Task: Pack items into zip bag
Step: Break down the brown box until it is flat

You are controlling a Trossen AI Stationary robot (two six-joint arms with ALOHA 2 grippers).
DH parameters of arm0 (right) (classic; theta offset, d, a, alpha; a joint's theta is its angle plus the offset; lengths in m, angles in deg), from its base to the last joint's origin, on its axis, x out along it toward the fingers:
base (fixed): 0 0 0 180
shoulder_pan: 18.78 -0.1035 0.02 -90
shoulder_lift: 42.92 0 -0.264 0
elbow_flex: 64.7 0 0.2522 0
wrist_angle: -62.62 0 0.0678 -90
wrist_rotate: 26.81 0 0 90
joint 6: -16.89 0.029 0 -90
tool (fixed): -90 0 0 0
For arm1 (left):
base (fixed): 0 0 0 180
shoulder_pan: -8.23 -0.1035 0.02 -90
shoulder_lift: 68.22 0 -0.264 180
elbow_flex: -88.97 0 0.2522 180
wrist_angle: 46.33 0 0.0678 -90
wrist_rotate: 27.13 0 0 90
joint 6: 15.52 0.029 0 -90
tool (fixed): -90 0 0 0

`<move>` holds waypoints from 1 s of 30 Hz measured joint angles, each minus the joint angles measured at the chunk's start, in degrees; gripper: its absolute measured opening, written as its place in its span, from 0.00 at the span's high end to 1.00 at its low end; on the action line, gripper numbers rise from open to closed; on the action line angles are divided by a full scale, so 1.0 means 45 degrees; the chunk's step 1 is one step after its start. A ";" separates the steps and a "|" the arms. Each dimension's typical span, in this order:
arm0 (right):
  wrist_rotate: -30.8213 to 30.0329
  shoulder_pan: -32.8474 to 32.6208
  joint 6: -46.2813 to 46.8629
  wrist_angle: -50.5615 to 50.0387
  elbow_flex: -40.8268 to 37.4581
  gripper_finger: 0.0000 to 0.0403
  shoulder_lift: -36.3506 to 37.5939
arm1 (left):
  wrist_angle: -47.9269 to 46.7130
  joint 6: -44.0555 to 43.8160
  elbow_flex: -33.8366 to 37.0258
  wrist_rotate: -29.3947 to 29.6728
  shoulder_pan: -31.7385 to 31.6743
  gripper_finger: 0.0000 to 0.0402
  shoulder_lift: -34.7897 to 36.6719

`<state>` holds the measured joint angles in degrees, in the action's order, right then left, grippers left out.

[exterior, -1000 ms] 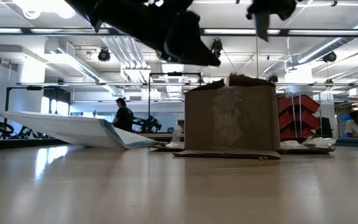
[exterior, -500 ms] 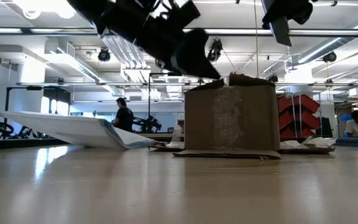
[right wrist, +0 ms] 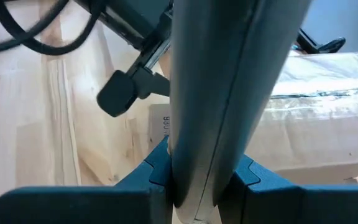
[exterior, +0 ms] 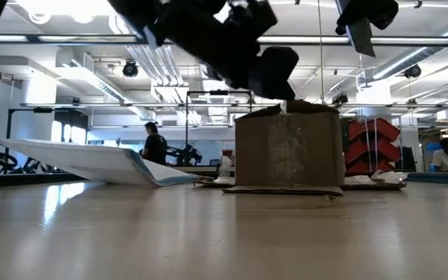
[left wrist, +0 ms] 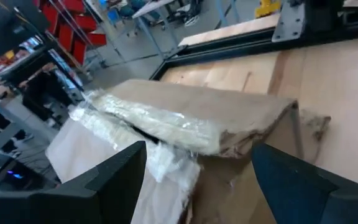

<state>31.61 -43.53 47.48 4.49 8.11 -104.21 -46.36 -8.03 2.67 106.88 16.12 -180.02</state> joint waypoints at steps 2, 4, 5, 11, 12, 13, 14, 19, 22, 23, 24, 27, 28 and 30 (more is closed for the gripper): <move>-0.0044 -0.0006 0.0216 -0.0017 0.0000 0.86 0.0000 | -0.0433 -0.0028 -0.0010 0.0005 -0.0077 0.32 -0.0059; -0.0057 -0.0007 0.0556 -0.0119 0.0000 0.86 0.0000 | -0.0666 -0.0048 0.0077 0.0000 -0.0157 0.32 -0.0182; -0.0050 -0.0043 0.0727 -0.0179 0.0000 0.86 0.0000 | -0.0768 -0.0057 0.0115 0.0005 -0.0188 0.32 -0.0210; -0.0083 -0.0643 0.1935 -0.0298 -0.0057 0.86 0.0000 | -0.0980 -0.0470 0.0176 0.0005 -0.0255 0.32 -0.0201; -0.0194 -0.0764 0.2108 -0.0296 -0.0063 0.86 0.0000 | -0.0998 -0.0493 0.0176 0.0010 -0.0255 0.32 -0.0182; -0.0340 -0.0903 0.2307 -0.0278 -0.0068 0.86 0.0000 | -0.0998 -0.0498 0.0176 0.0014 -0.0255 0.32 -0.0168; -0.0496 -0.1028 0.2498 -0.0273 -0.0068 0.86 0.0000 | -0.1001 -0.0498 0.0176 0.0038 -0.0255 0.32 -0.0155; -0.0979 -0.1478 0.3368 -0.0281 -0.0078 0.86 -0.0005 | -0.1386 -0.0581 0.0141 0.0102 -0.0255 0.32 -0.0021; -0.1027 -0.1502 0.3696 -0.0274 -0.0078 0.86 -0.0005 | -0.2672 -0.0971 -0.0191 0.0121 -0.0255 0.32 0.0162; -0.1027 -0.1502 0.3780 -0.0277 -0.0078 0.86 -0.0009 | -0.3009 -0.1111 -0.0208 0.0126 -0.0255 0.32 0.0239; -0.1032 -0.1502 0.3864 -0.0286 -0.0086 0.86 -0.0010 | -0.3113 -0.1219 -0.0208 0.0146 -0.0256 0.32 0.0288; -0.1148 -0.1502 0.3911 -0.0259 -0.0087 0.86 -0.0021 | -0.3067 -0.1334 -0.0188 0.0141 -0.0386 0.32 0.0430; -0.1301 -0.1502 0.3968 -0.0231 -0.0087 0.86 -0.0082 | -0.3016 -0.1437 -0.0188 0.0137 -0.0452 0.32 0.0474; -0.1368 -0.1502 0.4117 -0.0259 -0.0087 0.86 -0.0194 | -0.2778 -0.1598 -0.0188 0.0136 -0.0560 0.32 0.0521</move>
<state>25.45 -50.29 66.01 3.32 7.71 -105.09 -58.86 -15.22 1.83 107.49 13.60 -177.68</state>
